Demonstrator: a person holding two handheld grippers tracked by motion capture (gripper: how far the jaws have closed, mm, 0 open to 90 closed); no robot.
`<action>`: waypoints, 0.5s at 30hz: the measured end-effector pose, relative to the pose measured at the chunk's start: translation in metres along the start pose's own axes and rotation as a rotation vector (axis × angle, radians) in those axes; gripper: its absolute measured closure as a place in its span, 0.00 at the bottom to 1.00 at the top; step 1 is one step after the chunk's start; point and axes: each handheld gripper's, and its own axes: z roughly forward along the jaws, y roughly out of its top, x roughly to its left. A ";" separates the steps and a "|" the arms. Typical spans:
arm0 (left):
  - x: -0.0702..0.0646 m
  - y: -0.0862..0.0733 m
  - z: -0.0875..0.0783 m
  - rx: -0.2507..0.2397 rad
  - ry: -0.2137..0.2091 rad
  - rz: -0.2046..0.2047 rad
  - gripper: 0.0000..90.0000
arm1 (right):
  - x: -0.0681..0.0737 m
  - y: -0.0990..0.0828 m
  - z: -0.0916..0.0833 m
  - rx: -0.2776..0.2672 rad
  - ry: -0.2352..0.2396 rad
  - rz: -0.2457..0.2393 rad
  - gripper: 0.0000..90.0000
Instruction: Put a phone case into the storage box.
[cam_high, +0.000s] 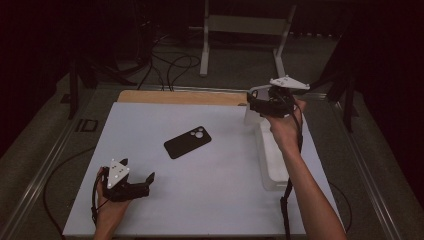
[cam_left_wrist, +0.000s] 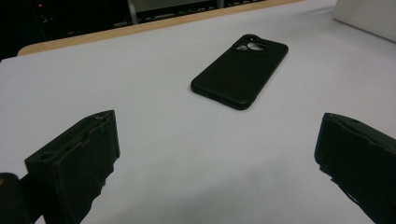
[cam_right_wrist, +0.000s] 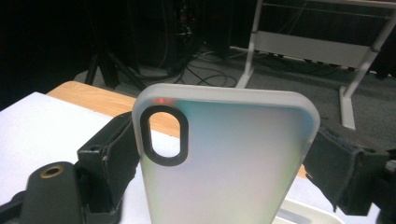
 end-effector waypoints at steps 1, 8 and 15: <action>0.000 0.000 0.000 0.000 0.001 0.001 0.01 | -0.002 0.000 0.001 0.000 -0.001 0.003 0.18; 0.000 0.000 0.000 -0.001 0.001 0.003 0.01 | -0.013 0.000 0.003 0.007 -0.029 0.022 0.18; 0.000 0.000 0.000 -0.002 0.001 0.005 0.01 | -0.023 -0.002 0.006 0.015 -0.055 0.036 0.18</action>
